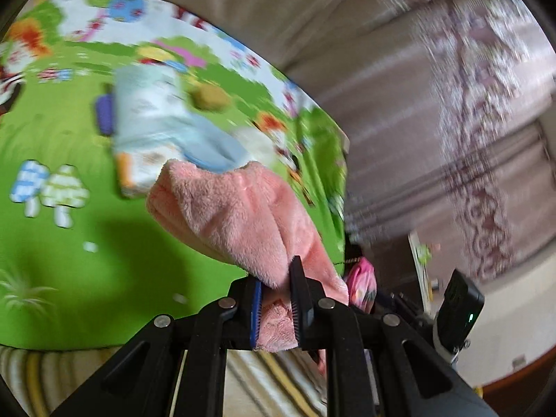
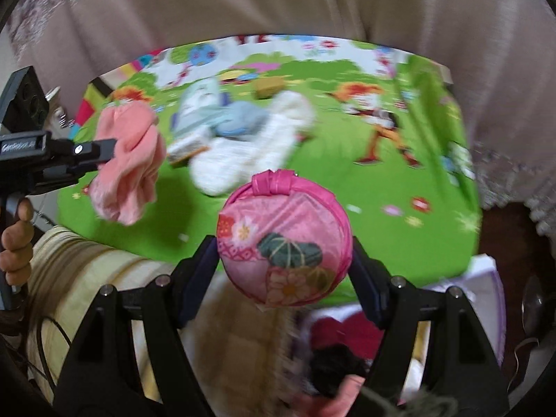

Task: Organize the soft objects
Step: 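Carry the pink fuzzy cloth and pink pouch into the white box, release both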

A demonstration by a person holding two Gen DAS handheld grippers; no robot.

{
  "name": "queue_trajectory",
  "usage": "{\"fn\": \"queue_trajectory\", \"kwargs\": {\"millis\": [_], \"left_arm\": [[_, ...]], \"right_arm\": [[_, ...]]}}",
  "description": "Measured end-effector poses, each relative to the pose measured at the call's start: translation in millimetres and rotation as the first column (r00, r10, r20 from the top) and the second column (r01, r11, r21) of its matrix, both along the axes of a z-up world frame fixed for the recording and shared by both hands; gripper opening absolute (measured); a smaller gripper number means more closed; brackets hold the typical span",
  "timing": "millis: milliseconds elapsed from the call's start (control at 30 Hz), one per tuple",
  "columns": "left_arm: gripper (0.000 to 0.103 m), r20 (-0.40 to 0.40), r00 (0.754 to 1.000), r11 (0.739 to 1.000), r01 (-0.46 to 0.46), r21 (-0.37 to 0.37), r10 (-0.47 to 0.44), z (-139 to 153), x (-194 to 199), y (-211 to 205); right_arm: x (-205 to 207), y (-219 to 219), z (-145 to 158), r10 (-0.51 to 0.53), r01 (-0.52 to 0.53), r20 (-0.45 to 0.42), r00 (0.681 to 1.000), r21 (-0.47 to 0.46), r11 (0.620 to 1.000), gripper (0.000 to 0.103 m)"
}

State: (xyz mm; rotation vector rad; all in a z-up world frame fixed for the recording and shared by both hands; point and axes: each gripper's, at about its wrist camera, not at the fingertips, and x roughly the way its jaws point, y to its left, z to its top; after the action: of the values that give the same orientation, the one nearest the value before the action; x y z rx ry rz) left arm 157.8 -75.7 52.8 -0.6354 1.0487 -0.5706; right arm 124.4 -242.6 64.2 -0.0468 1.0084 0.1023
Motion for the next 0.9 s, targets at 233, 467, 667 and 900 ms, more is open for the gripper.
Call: {"fn": "queue_trajectory", "kwargs": {"millis": [233, 467, 667, 900], "left_arm": [[0.015, -0.014, 0.98, 0.979, 0.198, 0.04, -0.197, -1, -15, -89], [0.015, -0.051, 0.93, 0.929, 0.367, 0.057, -0.364, -7, -32, -163], [0.015, -0.082, 0.878, 0.877, 0.476, 0.061, -0.471, -16, -48, -214], [0.015, -0.092, 0.84, 0.839, 0.541, 0.063, -0.534, -22, -57, -249]], "right_arm": [[-43, -77, 9, -0.172, 0.173, 0.021, 0.985, -0.034, 0.984, 0.076], [-76, -132, 8, -0.323, 0.325, 0.037, 0.946, -0.087, 0.942, 0.076], [-97, -158, 9, -0.393, 0.397, 0.056, 0.918, -0.145, 0.907, 0.076], [-112, -177, 10, -0.441, 0.446, 0.066, 0.895, -0.145, 0.883, 0.076]]}}
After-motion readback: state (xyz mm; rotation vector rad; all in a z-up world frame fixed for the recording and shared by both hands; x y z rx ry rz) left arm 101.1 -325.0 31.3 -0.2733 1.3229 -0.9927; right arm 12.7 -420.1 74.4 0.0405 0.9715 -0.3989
